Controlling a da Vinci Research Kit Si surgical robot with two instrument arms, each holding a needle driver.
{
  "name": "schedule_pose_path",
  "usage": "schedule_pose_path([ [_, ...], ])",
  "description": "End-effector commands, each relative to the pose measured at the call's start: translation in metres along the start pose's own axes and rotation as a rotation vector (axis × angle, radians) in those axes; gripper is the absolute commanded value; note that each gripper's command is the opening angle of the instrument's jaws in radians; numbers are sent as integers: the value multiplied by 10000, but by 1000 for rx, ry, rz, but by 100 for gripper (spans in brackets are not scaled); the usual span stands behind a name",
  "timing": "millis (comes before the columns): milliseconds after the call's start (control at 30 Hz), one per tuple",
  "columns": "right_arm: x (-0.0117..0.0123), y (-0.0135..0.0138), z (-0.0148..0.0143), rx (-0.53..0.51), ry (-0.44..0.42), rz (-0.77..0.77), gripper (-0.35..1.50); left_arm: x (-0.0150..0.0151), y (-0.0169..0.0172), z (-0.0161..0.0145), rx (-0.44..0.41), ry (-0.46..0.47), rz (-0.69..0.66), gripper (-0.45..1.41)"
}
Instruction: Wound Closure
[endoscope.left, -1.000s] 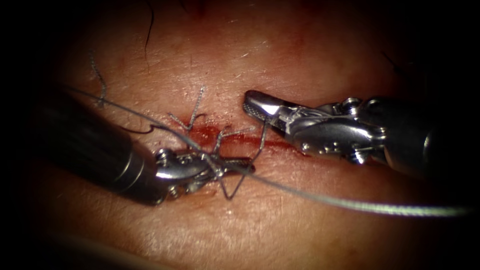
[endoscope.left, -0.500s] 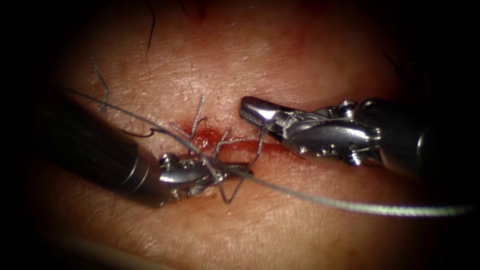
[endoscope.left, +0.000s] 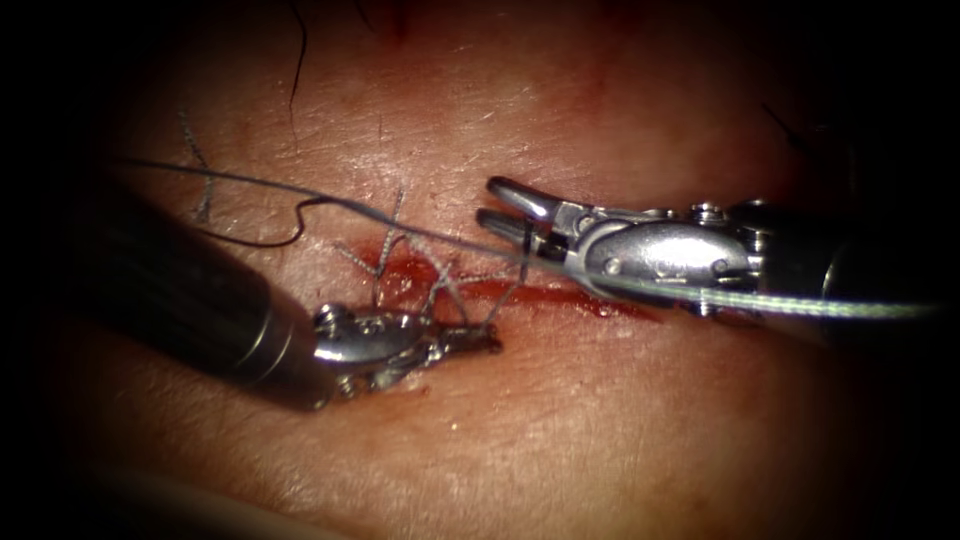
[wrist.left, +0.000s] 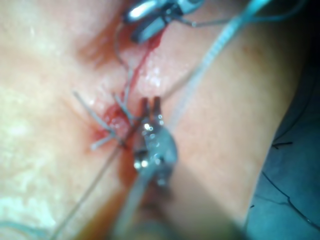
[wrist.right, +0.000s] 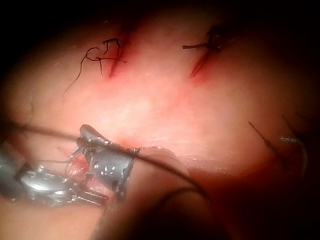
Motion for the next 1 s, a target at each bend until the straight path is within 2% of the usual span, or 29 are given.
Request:
schedule_pose_path([
  [33,0,-12,8,8,1,-1,-35,-9,1,3,0,-3,-3,27],
  [100,1,-15,7,10,4,-2,-35,-9,0,2,-3,-4,-4,27],
  [400,16,-26,9,18,18,-358,-35,-10,-2,0,-3,-4,-3,34],
  [600,19,-52,10,32,45,-544,-35,-11,-4,-2,0,-3,-3,34],
  [733,14,-65,10,46,50,-580,-35,-12,-5,-3,0,-3,-3,34],
  [1000,12,-70,8,67,47,-574,-35,-12,-6,-4,1,-3,-3,32],
])
